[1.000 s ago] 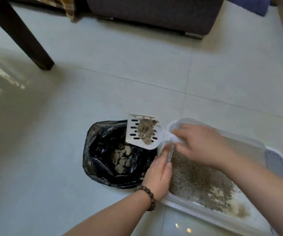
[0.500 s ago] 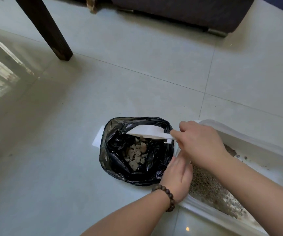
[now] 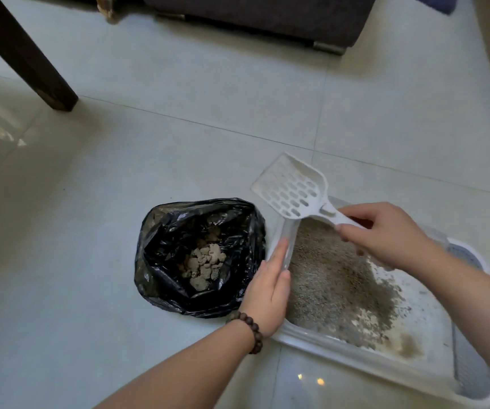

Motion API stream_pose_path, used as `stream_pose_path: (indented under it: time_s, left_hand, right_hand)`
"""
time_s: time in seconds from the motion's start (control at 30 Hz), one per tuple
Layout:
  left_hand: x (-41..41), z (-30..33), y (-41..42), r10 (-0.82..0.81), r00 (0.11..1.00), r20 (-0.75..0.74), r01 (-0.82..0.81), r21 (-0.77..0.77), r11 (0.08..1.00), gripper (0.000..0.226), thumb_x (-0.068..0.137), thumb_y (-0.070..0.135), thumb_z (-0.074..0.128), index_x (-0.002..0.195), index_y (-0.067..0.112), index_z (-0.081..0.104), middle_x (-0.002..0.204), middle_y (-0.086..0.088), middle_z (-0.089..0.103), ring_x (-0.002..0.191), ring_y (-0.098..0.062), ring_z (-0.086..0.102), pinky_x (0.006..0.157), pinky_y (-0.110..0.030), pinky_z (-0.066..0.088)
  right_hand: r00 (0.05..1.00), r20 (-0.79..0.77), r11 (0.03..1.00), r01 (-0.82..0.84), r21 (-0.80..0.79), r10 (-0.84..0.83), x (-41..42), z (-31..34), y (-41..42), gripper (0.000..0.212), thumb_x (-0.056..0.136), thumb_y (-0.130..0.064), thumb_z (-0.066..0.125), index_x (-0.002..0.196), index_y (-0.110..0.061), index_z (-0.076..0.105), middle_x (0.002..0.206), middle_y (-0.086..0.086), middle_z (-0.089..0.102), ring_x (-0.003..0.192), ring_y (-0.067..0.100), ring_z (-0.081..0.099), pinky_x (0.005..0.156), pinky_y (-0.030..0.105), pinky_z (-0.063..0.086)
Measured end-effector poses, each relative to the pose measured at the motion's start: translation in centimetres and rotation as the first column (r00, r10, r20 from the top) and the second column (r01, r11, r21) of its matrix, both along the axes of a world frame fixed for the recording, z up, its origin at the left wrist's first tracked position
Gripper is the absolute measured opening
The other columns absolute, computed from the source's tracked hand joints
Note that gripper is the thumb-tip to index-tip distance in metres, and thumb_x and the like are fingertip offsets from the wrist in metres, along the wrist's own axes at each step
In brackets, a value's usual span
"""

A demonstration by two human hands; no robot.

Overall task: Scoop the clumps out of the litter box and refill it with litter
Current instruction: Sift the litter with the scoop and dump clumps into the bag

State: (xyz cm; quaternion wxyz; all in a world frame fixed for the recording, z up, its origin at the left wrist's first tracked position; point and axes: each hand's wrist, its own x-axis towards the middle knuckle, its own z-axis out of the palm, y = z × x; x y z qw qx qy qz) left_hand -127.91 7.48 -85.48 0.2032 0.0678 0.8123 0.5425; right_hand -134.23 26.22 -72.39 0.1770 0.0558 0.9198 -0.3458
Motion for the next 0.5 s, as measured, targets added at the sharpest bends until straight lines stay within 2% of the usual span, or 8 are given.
stream_pose_path:
  time_s: [0.07, 0.13, 0.2, 0.23, 0.27, 0.33, 0.43, 0.5]
  left_hand:
    - [0.0, 0.1, 0.1, 0.003, 1.0, -0.013, -0.003, 0.004, 1.0, 0.051, 0.094, 0.038, 0.025, 0.139, 0.057, 0.009, 0.151, 0.024, 0.021, 0.143, -0.006, 0.021, 0.118, -0.036, 0.022]
    - [-0.1, 0.2, 0.2, 0.003, 1.0, -0.03, -0.003, 0.009, 1.0, 0.051, 0.093, 0.037, 0.026, 0.14, 0.052, 0.013, 0.144, 0.031, 0.025, 0.136, 0.008, 0.028, 0.114, -0.024, 0.026]
    - [-0.1, -0.2, 0.2, 0.008, 0.999, -0.048, -0.007, 0.021, 1.0, 0.052, 0.092, 0.039, 0.027, 0.142, 0.048, 0.016, 0.129, 0.041, 0.033, 0.114, 0.026, 0.035, 0.098, -0.006, 0.031]
    - [-0.1, -0.4, 0.1, 0.016, 0.998, -0.056, -0.015, 0.019, 1.0, 0.052, 0.092, 0.041, 0.027, 0.143, 0.047, 0.018, 0.119, 0.043, 0.038, 0.103, 0.029, 0.038, 0.089, 0.001, 0.029]
    - [-0.1, -0.7, 0.1, 0.022, 0.998, -0.063, -0.021, 0.011, 1.0, 0.053, 0.091, 0.043, 0.026, 0.144, 0.045, 0.019, 0.109, 0.043, 0.042, 0.094, 0.029, 0.04, 0.083, 0.002, 0.03]
    - [-0.1, -1.2, 0.1, 0.028, 0.996, -0.083, -0.028, -0.002, 1.0, 0.056, 0.09, 0.048, 0.024, 0.145, 0.045, 0.019, 0.093, 0.039, 0.046, 0.08, 0.025, 0.04, 0.075, 0.0, 0.031]
    - [-0.1, -1.5, 0.1, 0.028, 0.994, -0.104, -0.029, -0.012, 1.0, 0.055, 0.089, 0.05, 0.023, 0.143, 0.05, 0.018, 0.084, 0.032, 0.039, 0.075, 0.02, 0.038, 0.071, -0.002, 0.031]
    - [-0.2, -1.5, 0.0, 0.019, 0.995, -0.101, -0.021, -0.019, 1.0, 0.053, 0.09, 0.047, 0.024, 0.144, 0.048, 0.019, 0.086, 0.035, 0.046, 0.077, 0.021, 0.04, 0.074, 0.0, 0.031]
  right_hand:
    - [0.999, 0.027, 1.0, 0.024, -0.009, -0.023, 1.5, 1.1, 3.6, 0.009, 0.084, -0.027, 0.068, 0.082, -0.035, 0.07, 0.06, -0.005, 0.067, 0.048, 0.01, 0.061, 0.043, 0.013, 0.041]
    - [0.996, 0.081, 0.998, 0.028, 0.063, -0.033, 3.5, 2.0, 7.5, 0.007, 0.082, -0.028, 0.071, 0.078, -0.034, 0.071, 0.056, -0.004, 0.065, 0.04, 0.007, 0.054, 0.043, 0.016, 0.042]
    - [0.984, 0.177, 0.965, -0.018, 0.262, -0.03, 5.4, 2.0, 11.0, 0.002, 0.081, -0.033, 0.071, 0.081, -0.032, 0.073, 0.052, -0.009, 0.063, 0.04, 0.004, 0.052, 0.042, 0.017, 0.04]
    - [0.968, 0.251, 0.907, -0.105, 0.408, 0.0, 6.3, 1.4, 12.5, 0.008, 0.081, -0.039, 0.07, 0.083, -0.032, 0.073, 0.053, -0.01, 0.062, 0.045, 0.004, 0.055, 0.045, 0.019, 0.042]
    - [0.94, 0.34, 0.818, -0.214, 0.535, 0.024, 7.1, 0.5, 13.6, 0.015, 0.081, -0.045, 0.067, 0.085, -0.032, 0.072, 0.058, -0.01, 0.062, 0.053, 0.004, 0.057, 0.052, 0.024, 0.045]
    - [0.89, 0.454, 0.662, -0.361, 0.657, 0.034, 8.4, -1.8, 14.9, 0.024, 0.081, -0.049, 0.062, 0.087, -0.027, 0.069, 0.072, -0.009, 0.062, 0.069, 0.009, 0.06, 0.062, 0.028, 0.048]
    - [0.871, 0.488, 0.562, -0.433, 0.704, 0.06, 8.8, -4.8, 15.1, 0.02, 0.084, -0.04, 0.056, 0.089, -0.021, 0.061, 0.087, -0.001, 0.061, 0.081, 0.02, 0.062, 0.066, 0.029, 0.049]
    - [0.869, 0.493, 0.535, -0.44, 0.721, 0.05, 7.9, -5.7, 15.1, 0.015, 0.086, -0.033, 0.055, 0.093, -0.02, 0.059, 0.087, 0.0, 0.058, 0.08, 0.021, 0.061, 0.067, 0.029, 0.05]
